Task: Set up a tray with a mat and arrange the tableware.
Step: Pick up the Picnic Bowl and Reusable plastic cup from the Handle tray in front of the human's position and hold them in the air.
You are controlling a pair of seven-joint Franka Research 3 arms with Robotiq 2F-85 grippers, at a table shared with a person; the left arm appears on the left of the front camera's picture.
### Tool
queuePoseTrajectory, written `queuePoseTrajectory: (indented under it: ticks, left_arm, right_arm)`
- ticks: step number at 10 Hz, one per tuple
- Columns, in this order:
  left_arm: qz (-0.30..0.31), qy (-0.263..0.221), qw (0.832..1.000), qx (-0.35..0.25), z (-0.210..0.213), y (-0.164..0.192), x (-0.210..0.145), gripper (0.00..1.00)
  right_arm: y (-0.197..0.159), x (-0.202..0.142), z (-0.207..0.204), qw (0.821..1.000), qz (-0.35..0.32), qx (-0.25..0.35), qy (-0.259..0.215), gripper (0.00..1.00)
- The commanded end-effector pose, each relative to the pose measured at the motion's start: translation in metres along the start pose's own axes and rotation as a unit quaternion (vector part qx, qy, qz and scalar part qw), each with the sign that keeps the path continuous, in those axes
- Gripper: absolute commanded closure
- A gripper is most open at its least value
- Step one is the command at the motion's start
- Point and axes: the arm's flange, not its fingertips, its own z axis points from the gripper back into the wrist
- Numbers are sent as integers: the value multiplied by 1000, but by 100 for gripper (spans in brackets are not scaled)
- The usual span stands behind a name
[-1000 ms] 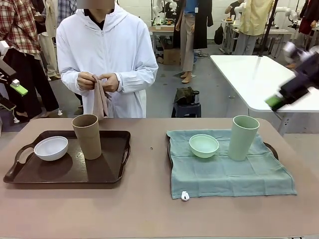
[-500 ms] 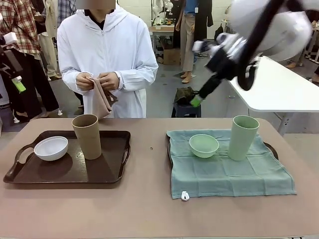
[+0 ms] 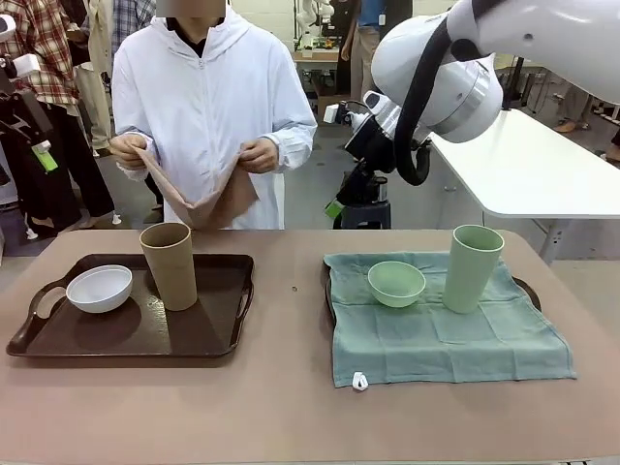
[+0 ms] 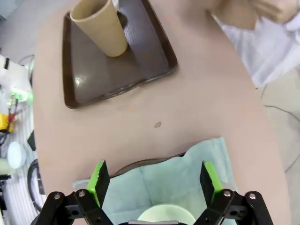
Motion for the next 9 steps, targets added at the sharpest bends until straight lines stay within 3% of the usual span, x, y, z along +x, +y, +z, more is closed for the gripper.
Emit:
queuePoseTrajectory:
  ticks: [1,4,6,7,9]
  left_arm:
    - [0,3,1000,2,3,-1,-4,19]
    - [0,3,1000,2,3,-1,-4,19]
    - [-24,2,1000,-3,-11,-7,-1,19]
    - [-47,-15,998,36,-22,-10,-5,19]
    - [-56,-18,997,54,-39,-1,-6,19]
  right_arm:
    - [5,-6,0,999,-8,-30,17,0]
    - [0,-1,1,1000,2,-11,8,0]
    - [9,-20,-20,985,129,-54,-101,0]
    - [10,-18,-46,976,162,-34,-141,0]
    - [21,1,-88,951,235,-1,-203,0]
